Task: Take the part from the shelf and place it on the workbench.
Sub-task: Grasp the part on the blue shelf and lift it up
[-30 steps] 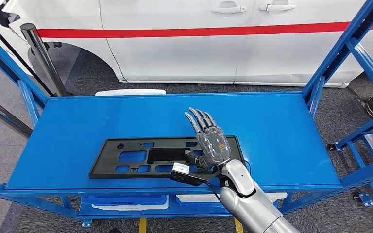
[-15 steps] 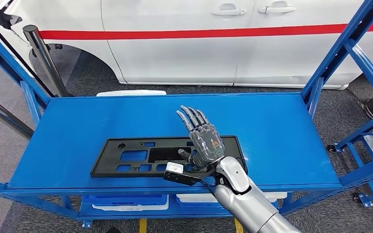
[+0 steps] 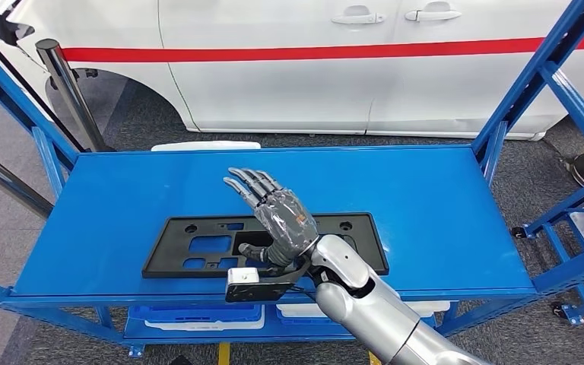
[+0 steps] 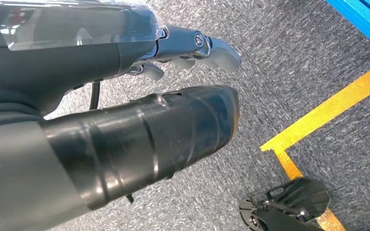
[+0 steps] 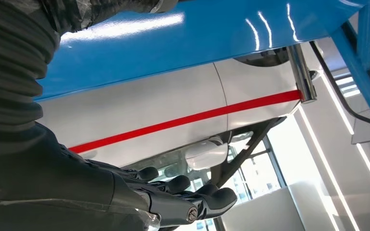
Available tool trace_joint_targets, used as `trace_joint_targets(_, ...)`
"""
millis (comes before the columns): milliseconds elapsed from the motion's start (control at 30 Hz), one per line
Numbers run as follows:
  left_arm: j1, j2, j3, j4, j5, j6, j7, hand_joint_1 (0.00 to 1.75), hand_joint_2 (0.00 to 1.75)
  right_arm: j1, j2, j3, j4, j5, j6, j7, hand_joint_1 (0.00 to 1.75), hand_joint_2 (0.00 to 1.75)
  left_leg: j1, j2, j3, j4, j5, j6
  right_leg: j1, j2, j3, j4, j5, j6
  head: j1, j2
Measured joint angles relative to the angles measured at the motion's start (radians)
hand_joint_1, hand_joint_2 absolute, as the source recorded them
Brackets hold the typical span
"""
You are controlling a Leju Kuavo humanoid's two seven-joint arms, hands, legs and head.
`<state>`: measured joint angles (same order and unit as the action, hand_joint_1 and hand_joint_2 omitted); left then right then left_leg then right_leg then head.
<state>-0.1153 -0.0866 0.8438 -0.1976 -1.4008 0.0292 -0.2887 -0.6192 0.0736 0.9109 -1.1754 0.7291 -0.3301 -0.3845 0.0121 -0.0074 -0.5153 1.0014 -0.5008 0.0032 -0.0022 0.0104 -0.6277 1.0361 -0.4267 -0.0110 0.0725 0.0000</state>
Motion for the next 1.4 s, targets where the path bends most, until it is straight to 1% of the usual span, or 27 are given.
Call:
trace_joint_targets(433,0.0,0.0,0.0,0.0,0.0,0.0,0.001,0.0,0.0,-0.004,0.001,0.012,-0.006,-0.006,0.01,-0.004,0.0,1.75,0.0,0.0,0.0,0.0,0.0,0.0,0.0,0.0,0.0,0.0,0.0,0.0,0.0,0.0)
trace_joint_targets(533,0.0,0.0,0.0,0.0,0.001,0.001,0.003,0.0,0.0,-0.011,0.003,0.028,-0.02,-0.046,0.085,-0.032,0.0,1.75,0.0,0.0,0.0,0.0,0.0,0.0,0.0,0.0,0.0,0.0,0.0,0.0,0.0,0.0)
trace_joint_targets(600,0.0,0.0,0.0,0.0,0.002,0.002,0.004,0.0,0.0,-0.014,0.006,0.054,-0.046,-0.069,0.138,-0.032,0.0,1.75,0.0,0.0,0.0,0.0,0.0,0.0,0.0,0.0,0.0,0.0,0.0,0.0,0.0,0.0)
trace_joint_targets(667,0.0,0.0,0.0,0.0,0.005,0.003,0.004,0.0,0.0,-0.011,0.008,0.08,-0.072,-0.082,0.153,-0.02,0.0,1.75,0.0,0.0,0.0,0.0,0.0,0.0,0.0,0.0,0.0,0.0,0.0,0.0,0.0,0.0)
trace_joint_targets(900,0.003,0.0,0.0,0.0,0.008,0.004,0.004,0.0,0.0,0.0,-0.001,0.116,-0.103,-0.101,0.151,-0.014,0.0,1.75,0.0,0.0,0.0,0.0,0.0,0.0,0.0,0.0,0.0,0.0,0.0,0.0,0.0,0.0)
trace_joint_targets(1400,0.003,0.0,0.0,0.0,0.008,0.004,0.004,0.0,0.0,0.001,-0.007,0.136,-0.11,-0.102,0.15,-0.015,0.0,1.75,0.0,0.0,0.0,0.001,0.0,0.0,0.0,0.0,0.0,0.0,0.0,0.0,0.0,0.0)
